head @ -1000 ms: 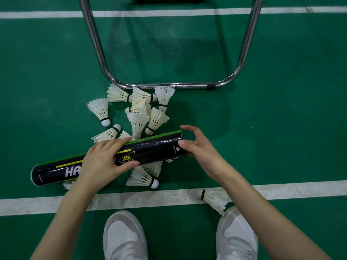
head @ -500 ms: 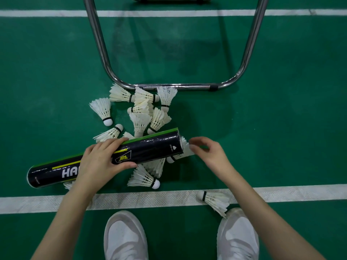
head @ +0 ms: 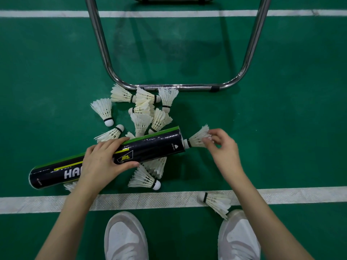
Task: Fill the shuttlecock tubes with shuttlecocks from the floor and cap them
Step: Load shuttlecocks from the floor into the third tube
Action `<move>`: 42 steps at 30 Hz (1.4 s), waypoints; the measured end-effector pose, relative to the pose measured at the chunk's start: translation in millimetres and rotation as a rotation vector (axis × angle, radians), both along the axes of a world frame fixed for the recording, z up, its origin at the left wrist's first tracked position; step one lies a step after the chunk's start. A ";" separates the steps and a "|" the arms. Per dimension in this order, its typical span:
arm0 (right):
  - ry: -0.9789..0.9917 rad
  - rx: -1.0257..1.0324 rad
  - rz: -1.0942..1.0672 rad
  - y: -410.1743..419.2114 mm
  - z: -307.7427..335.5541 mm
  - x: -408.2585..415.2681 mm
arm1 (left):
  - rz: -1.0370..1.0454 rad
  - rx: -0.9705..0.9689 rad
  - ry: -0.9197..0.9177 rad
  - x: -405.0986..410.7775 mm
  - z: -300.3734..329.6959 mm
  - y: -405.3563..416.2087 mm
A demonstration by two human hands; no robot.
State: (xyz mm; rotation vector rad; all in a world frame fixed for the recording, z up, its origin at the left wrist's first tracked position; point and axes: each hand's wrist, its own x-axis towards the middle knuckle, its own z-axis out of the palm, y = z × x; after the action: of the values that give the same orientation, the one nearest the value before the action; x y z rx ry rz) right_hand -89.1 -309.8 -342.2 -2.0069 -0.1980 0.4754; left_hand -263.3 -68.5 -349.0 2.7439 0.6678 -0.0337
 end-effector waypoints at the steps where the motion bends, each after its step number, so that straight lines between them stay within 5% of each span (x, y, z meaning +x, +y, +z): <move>1: -0.013 0.020 -0.021 -1.0 4.3 0.4 | 0.004 0.000 0.001 0.3 0.1 0.4; 10: -0.006 0.132 -0.013 11.9 23.9 -11.0 | 0.002 0.008 0.029 0.0 -1.9 -1.6; 21: 0.262 0.239 0.138 26.4 21.4 -28.2 | -0.010 0.010 -0.016 3.2 0.2 -4.4; 42: 0.254 0.250 0.448 42.5 31.8 -23.4 | -0.008 0.035 -0.124 3.3 17.0 -3.0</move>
State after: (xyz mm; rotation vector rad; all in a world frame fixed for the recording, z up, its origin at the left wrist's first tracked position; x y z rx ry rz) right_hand -112.5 -267.3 -310.4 -1.6365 -0.5275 0.9347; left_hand -260.0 -71.6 -332.0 2.7549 0.6293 0.1472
